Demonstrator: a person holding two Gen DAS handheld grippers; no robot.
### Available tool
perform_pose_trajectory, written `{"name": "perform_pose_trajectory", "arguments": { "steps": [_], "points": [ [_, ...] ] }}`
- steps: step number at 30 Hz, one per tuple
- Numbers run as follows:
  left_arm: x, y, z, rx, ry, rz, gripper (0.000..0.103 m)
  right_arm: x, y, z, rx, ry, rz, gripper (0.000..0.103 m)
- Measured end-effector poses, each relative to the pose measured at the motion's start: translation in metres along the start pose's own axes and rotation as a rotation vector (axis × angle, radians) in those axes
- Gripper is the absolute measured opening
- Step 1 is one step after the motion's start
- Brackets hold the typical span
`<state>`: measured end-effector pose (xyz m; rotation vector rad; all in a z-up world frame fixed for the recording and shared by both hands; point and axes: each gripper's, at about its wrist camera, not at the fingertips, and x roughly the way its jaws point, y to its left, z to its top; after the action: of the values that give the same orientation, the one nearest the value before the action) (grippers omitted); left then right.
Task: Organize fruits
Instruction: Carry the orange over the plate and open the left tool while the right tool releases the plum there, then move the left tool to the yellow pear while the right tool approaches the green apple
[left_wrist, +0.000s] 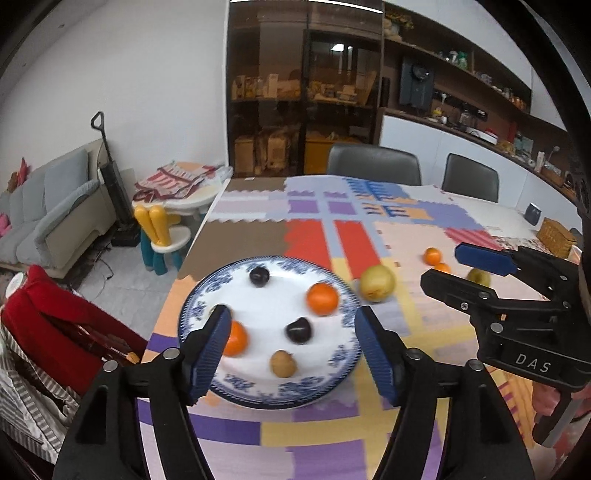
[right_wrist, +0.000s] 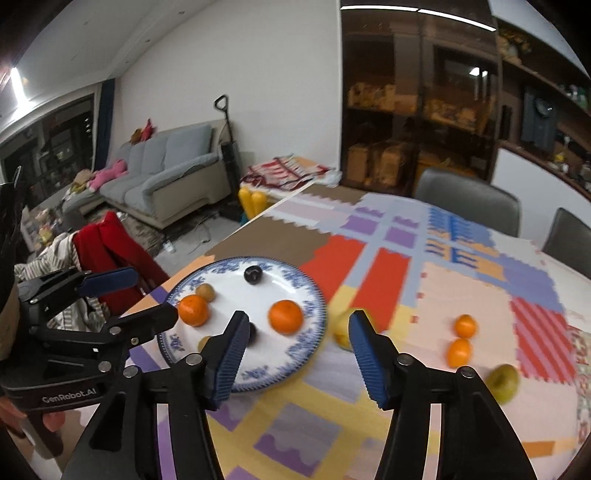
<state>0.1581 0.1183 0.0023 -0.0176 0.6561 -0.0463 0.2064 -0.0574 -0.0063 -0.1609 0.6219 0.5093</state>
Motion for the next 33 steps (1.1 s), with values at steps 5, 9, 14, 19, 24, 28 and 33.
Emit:
{"name": "perform_pose_trajectory", "arguments": {
  "steps": [5, 9, 14, 19, 24, 28, 33],
  "points": [
    [-0.007, -0.024, 0.005, 0.033, -0.017, -0.012, 0.079, -0.027, -0.018, -0.007, 0.034, -0.030, -0.079, 0.062],
    [-0.005, -0.040, 0.011, 0.048, -0.014, -0.009, 0.086, -0.041, -0.038, -0.012, 0.082, -0.029, -0.153, 0.062],
    [0.004, -0.056, 0.017, 0.069, -0.004, -0.002, 0.090, -0.049, -0.064, -0.015, 0.148, -0.014, -0.249, 0.071],
    [0.021, -0.068, 0.024, 0.084, 0.019, -0.008, 0.094, -0.049, -0.088, -0.019, 0.176, 0.013, -0.366, 0.074],
    [0.046, -0.075, 0.029, 0.097, 0.068, -0.007, 0.096, -0.037, -0.116, -0.023, 0.257, 0.084, -0.429, 0.077],
    [0.065, -0.080, 0.031, 0.128, 0.098, 0.001, 0.096, -0.020, -0.132, -0.030, 0.299, 0.145, -0.450, 0.077],
    [0.092, -0.084, 0.032, 0.152, 0.148, -0.008, 0.096, -0.005, -0.142, -0.040, 0.323, 0.186, -0.469, 0.077]
  ]
}}
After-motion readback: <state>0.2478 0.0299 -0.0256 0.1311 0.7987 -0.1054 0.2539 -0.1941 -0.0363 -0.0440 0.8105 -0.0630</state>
